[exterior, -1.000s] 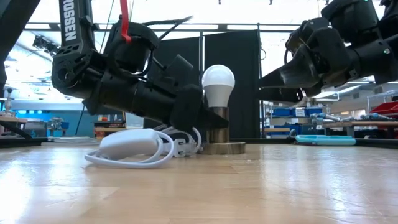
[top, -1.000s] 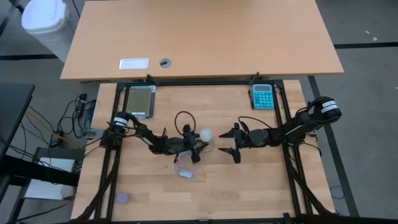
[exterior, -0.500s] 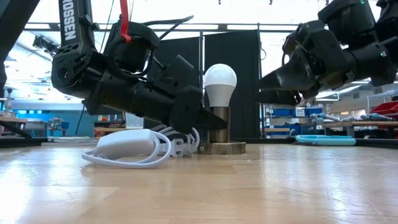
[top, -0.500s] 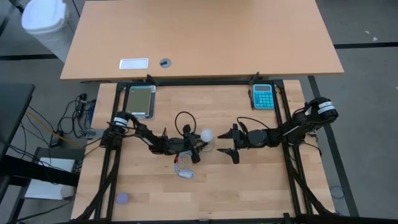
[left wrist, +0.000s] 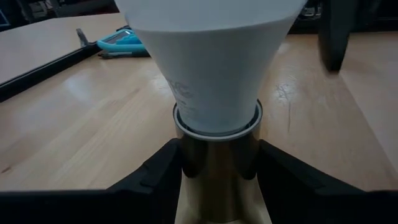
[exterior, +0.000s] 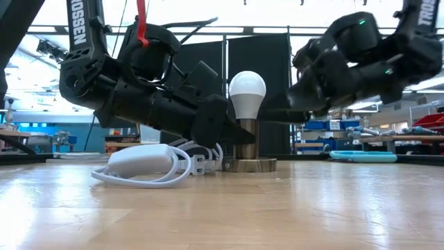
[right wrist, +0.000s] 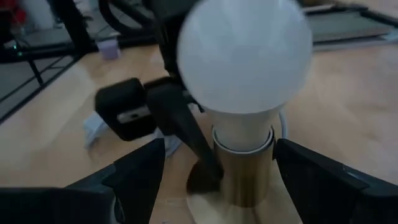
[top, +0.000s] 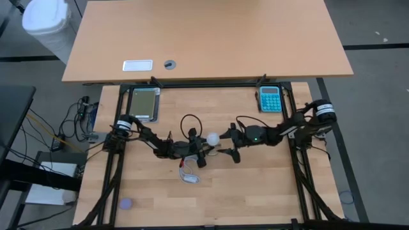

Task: Screw lightbulb
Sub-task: Insert the white lightbulb into the silver lamp

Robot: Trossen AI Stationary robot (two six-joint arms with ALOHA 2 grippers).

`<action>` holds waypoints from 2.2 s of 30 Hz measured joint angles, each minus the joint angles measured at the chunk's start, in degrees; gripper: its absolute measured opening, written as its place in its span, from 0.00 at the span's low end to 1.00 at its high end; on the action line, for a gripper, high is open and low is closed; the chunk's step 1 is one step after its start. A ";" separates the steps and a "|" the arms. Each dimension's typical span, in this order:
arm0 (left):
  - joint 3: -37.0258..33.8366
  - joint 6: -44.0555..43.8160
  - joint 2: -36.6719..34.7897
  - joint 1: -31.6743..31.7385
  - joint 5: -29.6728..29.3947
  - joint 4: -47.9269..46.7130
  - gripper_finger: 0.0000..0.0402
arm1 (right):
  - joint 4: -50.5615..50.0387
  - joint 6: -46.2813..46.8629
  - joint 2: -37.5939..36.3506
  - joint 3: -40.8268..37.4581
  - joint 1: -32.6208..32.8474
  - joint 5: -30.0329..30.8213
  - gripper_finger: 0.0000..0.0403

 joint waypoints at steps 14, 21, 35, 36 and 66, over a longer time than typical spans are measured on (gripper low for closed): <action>0.12 -1.43 0.00 0.26 0.52 -1.26 0.46 | 2.29 -2.57 3.57 3.06 -0.12 -2.76 0.76; 0.23 -2.97 -0.09 0.57 0.35 -2.55 0.46 | 0.91 -0.45 3.41 3.06 0.89 -2.86 0.76; 0.14 -3.86 -0.09 0.95 -3.98 -3.41 0.46 | -2.45 3.82 -6.98 -1.90 5.20 -7.22 0.76; 0.14 -3.78 -0.09 0.94 -3.77 -3.39 0.46 | -4.13 3.55 -7.57 -2.17 5.49 -5.03 0.76; 1.00 0.08 -3.22 0.20 4.42 -3.83 0.76 | -13.45 5.05 -9.95 -2.03 4.39 4.86 0.76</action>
